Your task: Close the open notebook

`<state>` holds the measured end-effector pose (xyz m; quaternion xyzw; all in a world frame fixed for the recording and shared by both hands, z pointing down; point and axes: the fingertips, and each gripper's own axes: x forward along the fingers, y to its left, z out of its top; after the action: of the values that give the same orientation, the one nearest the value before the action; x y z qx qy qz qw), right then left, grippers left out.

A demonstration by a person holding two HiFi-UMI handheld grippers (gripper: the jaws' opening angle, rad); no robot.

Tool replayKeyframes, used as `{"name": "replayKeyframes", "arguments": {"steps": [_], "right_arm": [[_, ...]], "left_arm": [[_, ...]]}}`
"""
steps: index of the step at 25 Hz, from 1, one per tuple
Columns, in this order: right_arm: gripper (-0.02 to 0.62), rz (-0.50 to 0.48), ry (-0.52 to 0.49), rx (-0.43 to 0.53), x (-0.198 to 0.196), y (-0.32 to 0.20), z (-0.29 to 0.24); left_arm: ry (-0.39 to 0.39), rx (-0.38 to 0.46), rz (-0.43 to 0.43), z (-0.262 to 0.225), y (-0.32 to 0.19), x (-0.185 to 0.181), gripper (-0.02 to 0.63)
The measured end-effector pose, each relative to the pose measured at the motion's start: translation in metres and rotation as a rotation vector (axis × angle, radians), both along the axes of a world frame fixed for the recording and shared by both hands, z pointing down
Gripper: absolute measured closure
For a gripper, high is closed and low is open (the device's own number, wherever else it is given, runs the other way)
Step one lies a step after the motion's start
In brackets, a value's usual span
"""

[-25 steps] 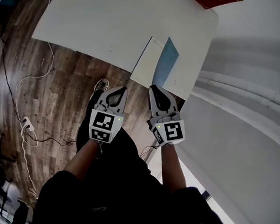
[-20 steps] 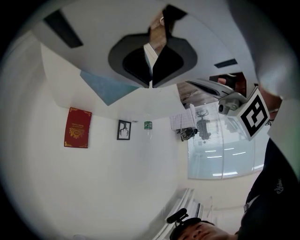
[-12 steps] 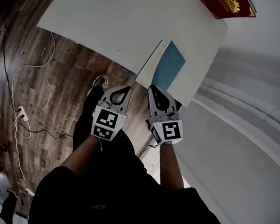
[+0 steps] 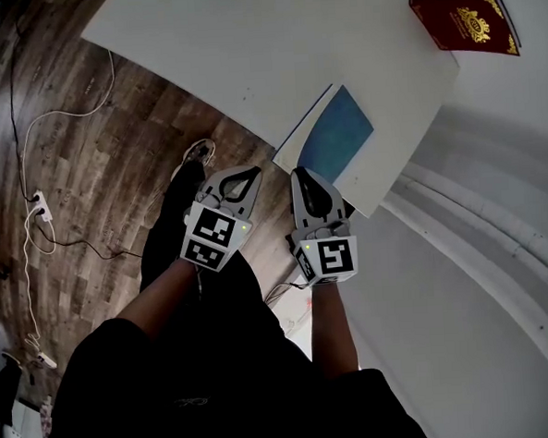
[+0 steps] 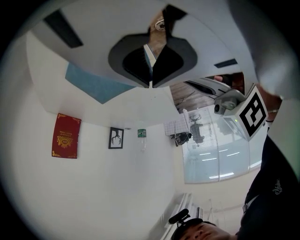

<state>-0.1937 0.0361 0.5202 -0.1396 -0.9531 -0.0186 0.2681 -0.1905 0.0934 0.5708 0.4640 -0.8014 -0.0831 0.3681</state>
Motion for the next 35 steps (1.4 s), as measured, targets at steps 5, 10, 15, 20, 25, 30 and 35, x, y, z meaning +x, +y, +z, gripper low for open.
{"name": "replayKeyframes", "arguments": {"steps": [5, 10, 15, 20, 25, 30, 35], "right_arm": [[0.556, -0.03, 0.025, 0.003, -0.003, 0.002, 0.008], [0.555, -0.048, 0.046, 0.001, -0.006, 0.006, 0.015], [0.555, -0.068, 0.071, 0.005, -0.009, 0.009, 0.024], [0.555, -0.071, 0.093, -0.011, -0.01, 0.011, 0.034], [0.555, -0.069, 0.149, 0.002, -0.009, 0.015, 0.048], [0.555, -0.086, 0.185, 0.026, -0.007, 0.02, 0.056], [0.555, -0.121, 0.203, 0.047, -0.007, 0.023, 0.068]], "left_arm": [[0.019, -0.003, -0.004, 0.009, -0.002, -0.001, 0.603], [0.033, -0.004, -0.009, 0.016, -0.001, -0.002, 0.603], [0.049, -0.005, -0.016, 0.022, 0.0, -0.003, 0.603], [0.058, -0.013, -0.02, 0.028, 0.002, -0.004, 0.603], [0.063, -0.019, -0.027, 0.03, 0.008, -0.005, 0.603], [0.051, -0.025, -0.007, 0.02, 0.012, -0.005, 0.603], [-0.001, -0.04, 0.035, -0.001, 0.021, -0.005, 0.603]]}}
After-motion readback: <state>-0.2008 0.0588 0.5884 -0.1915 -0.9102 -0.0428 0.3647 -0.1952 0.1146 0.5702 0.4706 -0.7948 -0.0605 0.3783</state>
